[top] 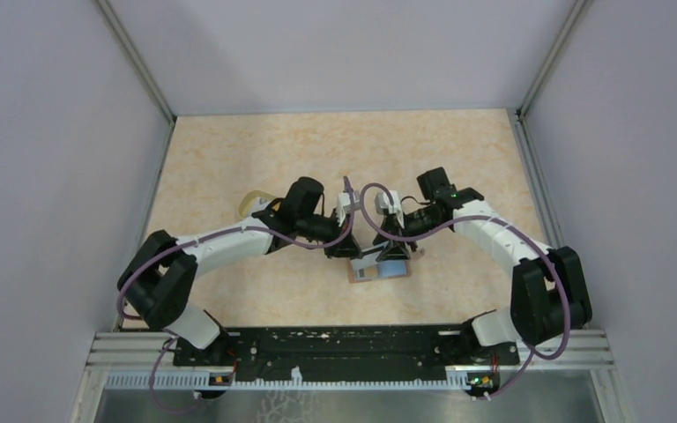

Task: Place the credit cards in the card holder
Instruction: Insert the credit card into the card holder.

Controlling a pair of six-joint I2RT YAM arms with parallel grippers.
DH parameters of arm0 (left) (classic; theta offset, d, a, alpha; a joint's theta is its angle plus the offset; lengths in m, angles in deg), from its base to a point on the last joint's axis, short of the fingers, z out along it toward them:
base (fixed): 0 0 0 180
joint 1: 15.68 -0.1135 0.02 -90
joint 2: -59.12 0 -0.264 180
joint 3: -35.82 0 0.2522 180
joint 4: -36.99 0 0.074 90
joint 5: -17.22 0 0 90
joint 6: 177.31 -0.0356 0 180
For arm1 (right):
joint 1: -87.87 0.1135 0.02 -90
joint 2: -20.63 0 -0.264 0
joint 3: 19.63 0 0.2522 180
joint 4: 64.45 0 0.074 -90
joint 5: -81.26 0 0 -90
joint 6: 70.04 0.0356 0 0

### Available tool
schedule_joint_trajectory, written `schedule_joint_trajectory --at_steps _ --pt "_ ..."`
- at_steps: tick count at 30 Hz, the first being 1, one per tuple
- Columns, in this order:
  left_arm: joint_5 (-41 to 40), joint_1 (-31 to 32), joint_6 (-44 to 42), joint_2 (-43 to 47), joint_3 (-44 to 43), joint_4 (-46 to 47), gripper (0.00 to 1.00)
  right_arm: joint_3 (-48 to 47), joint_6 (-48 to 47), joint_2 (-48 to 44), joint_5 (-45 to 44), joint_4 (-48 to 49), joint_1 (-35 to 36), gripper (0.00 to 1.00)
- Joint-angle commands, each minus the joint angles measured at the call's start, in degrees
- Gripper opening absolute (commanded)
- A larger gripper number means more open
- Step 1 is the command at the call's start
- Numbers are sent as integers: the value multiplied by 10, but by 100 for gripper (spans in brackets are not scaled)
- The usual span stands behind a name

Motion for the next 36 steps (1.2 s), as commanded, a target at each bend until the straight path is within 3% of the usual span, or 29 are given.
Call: schedule_joint_trajectory --at_steps 1,4,6,7,12,16,18,20,25,27,28,31,36 --pt "12 5 -18 29 -6 19 0 -2 15 14 -2 23 12 46" --pt "10 5 -17 36 -2 29 0 -9 18 22 -4 16 15 35" --pt "1 5 -8 44 6 46 0 -21 19 29 -1 0 15 8" --pt "-11 5 -2 49 13 60 10 -33 20 34 5 -13 16 0" --pt "-93 4 92 106 98 200 70 -84 50 40 76 -66 -4 0" --pt "-165 4 181 199 225 402 98 -66 137 12 148 -14 -55 0" --pt "-225 4 243 233 299 529 99 -42 230 -8 191 62 -85 0" --pt "-269 4 298 234 359 631 99 -6 353 -38 222 197 -104 0" --pt "-227 4 393 131 371 839 98 106 726 -98 186 604 -107 0" --pt "-213 4 418 66 368 944 97 133 830 -103 168 711 -107 0" --pt "-213 4 426 32 367 995 97 140 859 -101 163 740 -107 0" --pt "-200 7 438 -33 327 1005 89 145 890 -94 153 755 -106 0" --pt "-193 14 437 -58 278 1006 80 150 911 -90 149 773 -104 0"
